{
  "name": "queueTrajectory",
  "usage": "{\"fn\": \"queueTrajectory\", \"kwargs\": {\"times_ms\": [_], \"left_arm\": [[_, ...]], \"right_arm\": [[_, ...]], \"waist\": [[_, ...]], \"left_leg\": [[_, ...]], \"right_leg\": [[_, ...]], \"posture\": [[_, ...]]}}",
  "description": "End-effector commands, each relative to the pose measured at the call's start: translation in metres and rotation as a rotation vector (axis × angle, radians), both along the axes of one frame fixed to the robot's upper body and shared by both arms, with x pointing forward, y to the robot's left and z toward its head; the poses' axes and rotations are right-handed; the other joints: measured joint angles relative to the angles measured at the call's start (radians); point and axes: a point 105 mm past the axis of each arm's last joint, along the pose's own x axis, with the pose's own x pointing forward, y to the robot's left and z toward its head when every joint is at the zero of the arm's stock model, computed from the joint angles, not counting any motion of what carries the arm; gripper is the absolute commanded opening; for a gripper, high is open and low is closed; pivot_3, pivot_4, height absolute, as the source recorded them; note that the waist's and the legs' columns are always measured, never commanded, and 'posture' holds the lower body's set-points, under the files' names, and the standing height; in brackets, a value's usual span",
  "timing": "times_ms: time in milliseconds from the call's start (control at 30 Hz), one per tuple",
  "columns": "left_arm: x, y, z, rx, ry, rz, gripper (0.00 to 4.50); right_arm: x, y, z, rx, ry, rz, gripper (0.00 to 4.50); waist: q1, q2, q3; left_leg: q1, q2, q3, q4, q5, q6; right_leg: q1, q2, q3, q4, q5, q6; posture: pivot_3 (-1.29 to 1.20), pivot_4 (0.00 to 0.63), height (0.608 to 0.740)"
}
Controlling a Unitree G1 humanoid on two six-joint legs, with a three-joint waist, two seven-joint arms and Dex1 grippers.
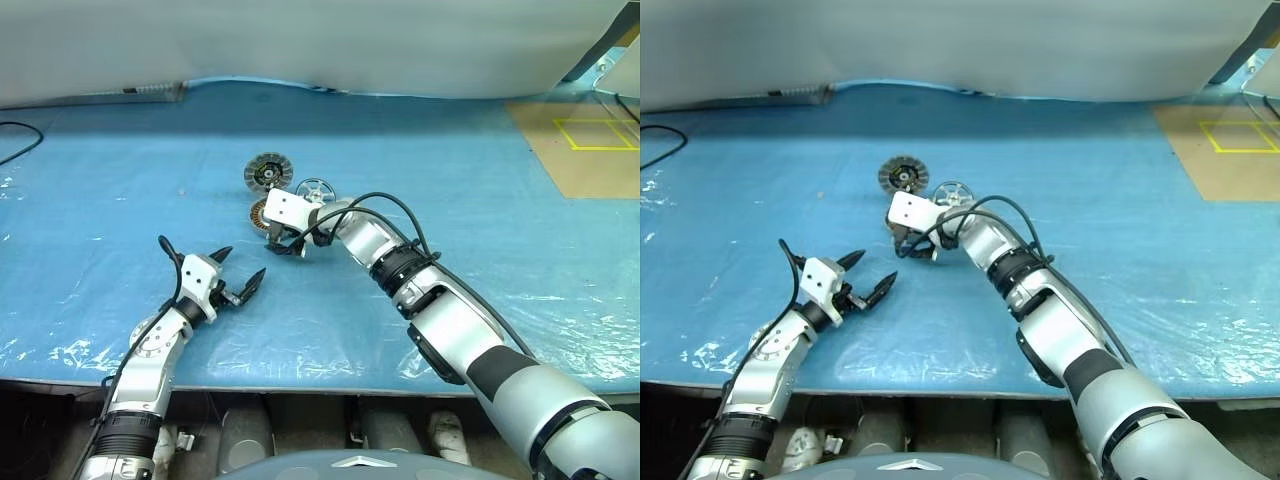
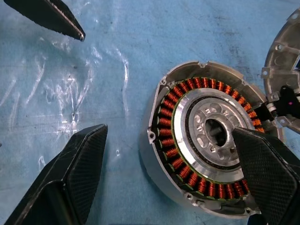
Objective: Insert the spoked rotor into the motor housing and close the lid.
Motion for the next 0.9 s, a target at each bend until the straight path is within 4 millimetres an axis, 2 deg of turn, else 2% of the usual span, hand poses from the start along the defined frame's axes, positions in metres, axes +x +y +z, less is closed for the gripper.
{"fn": "queueTrajectory", "kwargs": {"times_ms": [33,300,333,400,567,600,900], "left_arm": [[0.000,0.005,0.006,-0.010,-0.039,0.012,4.50],[0.000,0.007,0.001,-0.013,-0.038,0.022,4.50],[0.000,0.007,0.001,-0.013,-0.038,0.023,4.50],[0.000,0.007,0.000,-0.015,-0.038,0.025,4.50],[0.000,0.007,-0.003,-0.017,-0.037,0.030,4.50],[0.000,0.007,-0.003,-0.017,-0.037,0.031,4.50],[0.002,0.006,-0.004,-0.016,-0.036,0.021,4.50]], "right_arm": [[0.002,0.007,0.009,-0.022,-0.041,0.045,4.48],[0.006,0.002,0.000,-0.168,-0.025,0.049,4.48],[0.007,0.002,0.001,-0.174,-0.025,0.052,4.12],[0.008,0.002,0.002,-0.187,-0.026,0.057,3.68],[0.008,-0.003,-0.001,-0.219,-0.020,0.070,1.99],[0.007,-0.004,-0.002,-0.223,-0.017,0.073,1.80],[0.002,-0.020,-0.009,-0.240,0.033,0.102,1.79]], "waist": [[0.000,0.000,0.000],[-0.001,0.000,0.000],[-0.001,0.000,0.000],[0.000,0.000,0.000],[0.000,0.001,0.000],[0.000,0.001,0.000],[0.007,0.001,0.000]], "left_leg": [[0.000,0.000,0.000,0.000,0.000,0.000],[0.001,0.001,0.000,0.002,0.000,0.000],[0.001,0.001,0.000,0.002,0.000,0.000],[0.001,0.001,0.001,0.002,0.000,0.000],[0.001,0.002,0.001,0.002,0.000,0.000],[0.002,0.002,0.001,0.002,0.000,0.000],[0.001,0.003,0.001,0.004,-0.002,0.003]], "right_leg": [[0.000,0.000,0.000,0.000,0.000,0.000],[0.000,0.000,0.000,0.003,-0.001,-0.001],[0.000,0.000,0.000,0.003,-0.001,-0.001],[0.000,0.000,0.000,0.003,-0.001,-0.001],[0.000,0.000,0.000,0.004,-0.001,-0.002],[0.000,0.000,0.000,0.004,-0.001,-0.002],[0.000,0.000,0.000,0.004,-0.001,-0.002]], "posture": [[0.00,0.150,0.740],[0.00,0.150,0.740],[0.00,0.150,0.740],[0.00,0.150,0.740],[0.00,0.150,0.740],[0.00,0.150,0.740],[0.00,0.150,0.740]]}}
